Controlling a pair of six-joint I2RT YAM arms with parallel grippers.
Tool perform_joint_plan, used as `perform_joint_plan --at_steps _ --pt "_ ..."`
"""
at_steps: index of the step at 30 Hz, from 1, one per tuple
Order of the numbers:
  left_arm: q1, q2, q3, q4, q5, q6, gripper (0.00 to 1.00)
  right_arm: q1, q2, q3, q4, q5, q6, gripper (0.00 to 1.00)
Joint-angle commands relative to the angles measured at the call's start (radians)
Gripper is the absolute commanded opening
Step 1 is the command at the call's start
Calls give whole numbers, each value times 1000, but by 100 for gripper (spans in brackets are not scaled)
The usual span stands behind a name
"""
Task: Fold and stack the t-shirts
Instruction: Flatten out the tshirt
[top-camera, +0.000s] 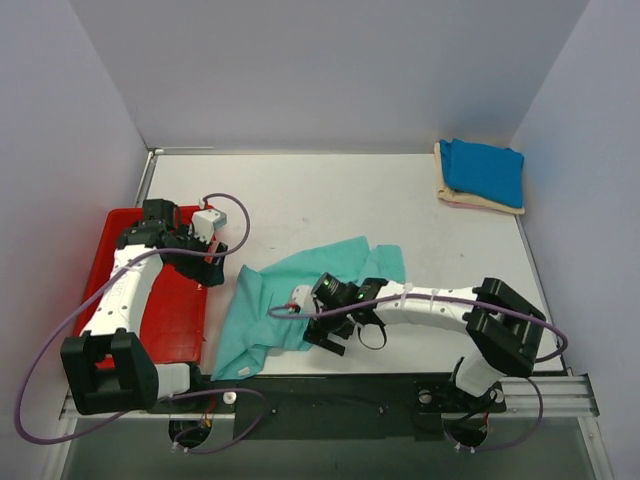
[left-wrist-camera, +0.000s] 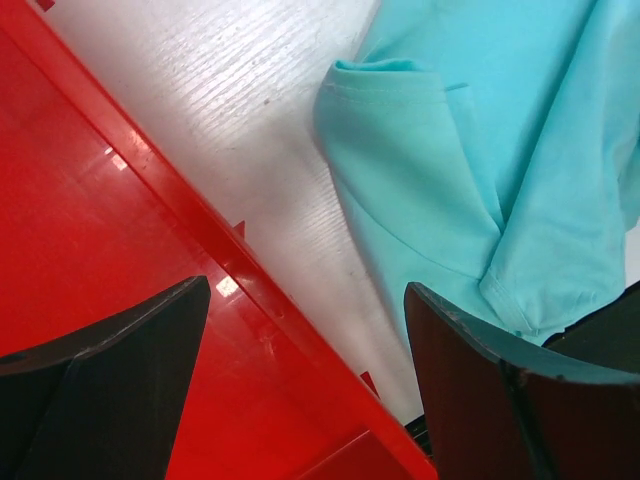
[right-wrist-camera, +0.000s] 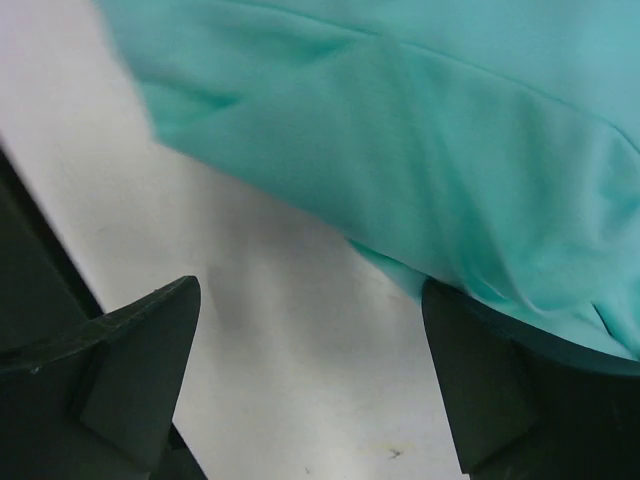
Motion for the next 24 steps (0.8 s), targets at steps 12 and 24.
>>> perform_joint_plan --at_steps 12,24 --pt "25 -59 -52 90 68 20 89 214 129 166 -177 -148 -739 83" --pt "40 -50 -91 108 82 43 89 214 319 363 -336 -65 -806 58"
